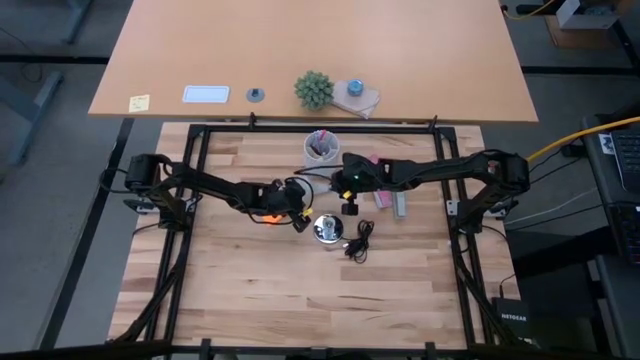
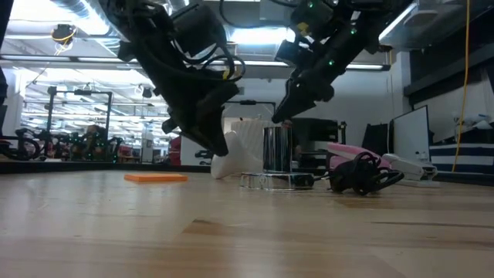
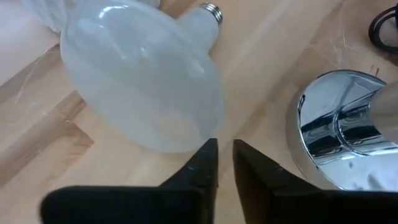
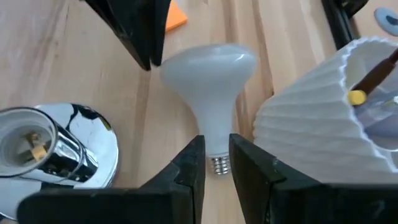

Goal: Screw lightbulb
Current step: Insert the lightbulb into the lamp

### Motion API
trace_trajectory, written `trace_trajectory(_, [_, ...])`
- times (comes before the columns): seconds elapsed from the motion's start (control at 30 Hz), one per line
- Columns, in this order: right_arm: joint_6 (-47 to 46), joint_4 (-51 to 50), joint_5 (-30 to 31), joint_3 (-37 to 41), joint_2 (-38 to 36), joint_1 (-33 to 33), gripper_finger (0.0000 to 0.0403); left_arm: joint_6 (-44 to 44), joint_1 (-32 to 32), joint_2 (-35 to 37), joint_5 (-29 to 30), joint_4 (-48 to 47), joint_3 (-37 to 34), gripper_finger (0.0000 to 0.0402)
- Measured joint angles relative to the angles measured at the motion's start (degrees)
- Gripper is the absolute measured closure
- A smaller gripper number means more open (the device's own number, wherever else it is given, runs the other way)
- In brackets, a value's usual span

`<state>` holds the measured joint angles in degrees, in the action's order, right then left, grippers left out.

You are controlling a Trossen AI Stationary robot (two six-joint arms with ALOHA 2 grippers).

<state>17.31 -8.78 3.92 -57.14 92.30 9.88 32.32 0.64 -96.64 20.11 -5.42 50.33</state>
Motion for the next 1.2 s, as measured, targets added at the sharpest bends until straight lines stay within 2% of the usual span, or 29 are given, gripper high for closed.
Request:
trace_trajectory(0.1, [0.73, 0.27, 0.14, 0.0, 1.84, 0.36, 0.0306, 0.16, -0.13, 0.0, 0.01, 0.23, 0.0, 0.0322])
trace_trajectory(0.2, [0.76, 1.65, 3.32, 0.02, 4.5, 0.69, 0.0271, 0.52, -0.48, 0.0, -0.06, 1.34, 0.0, 0.0292])
trace_trajectory(0.3, [1.0, 5.81, 6.45, 0.02, 7.11, 0.69, 0.0236, 0.54, -1.0, 0.0, -0.23, 2.39, 0.0, 0.0276])
trace_trajectory(0.4, [1.04, 10.23, 5.07, 0.02, 9.09, 1.01, 0.0215, 0.72, -1.28, 0.0, -0.25, 4.05, 0.0, 0.0271])
trace_trajectory(0.53, [1.02, 12.53, -0.67, -0.02, 10.87, 2.08, 0.0212, 0.93, -1.38, 0.0, -0.23, 5.79, 0.0, 0.027])
trace_trajectory(0.63, [0.53, 12.0, -0.4, 0.0, 11.62, 2.65, 0.022, 0.93, -1.1, 0.0, 0.45, 6.04, 0.0, 0.027])
trace_trajectory(0.77, [-0.5, 11.72, -0.77, 0.0, 11.82, 2.67, 0.0227, 0.99, -0.51, 0.0, 4.76, 6.0, 0.0, 0.027])
trace_trajectory(0.87, [-2.09, 11.66, -6.29, 0.0, 11.82, 2.55, 0.0228, 2.33, 0.08, 0.0, 7.69, 5.99, 0.0, 0.027])
trace_trajectory(1.03, [-5.42, 11.71, -15.29, 0.0, 11.82, 2.53, 0.0228, 3.75, 1.33, 0.0, 9.11, 5.91, 0.0, 0.027])
trace_trajectory(1.2, [-5.43, 12.8, -13.37, 0.0, 11.82, 2.53, 0.0228, 3.71, 2.17, 0.0, 9.76, 5.64, 0.0, 0.027])
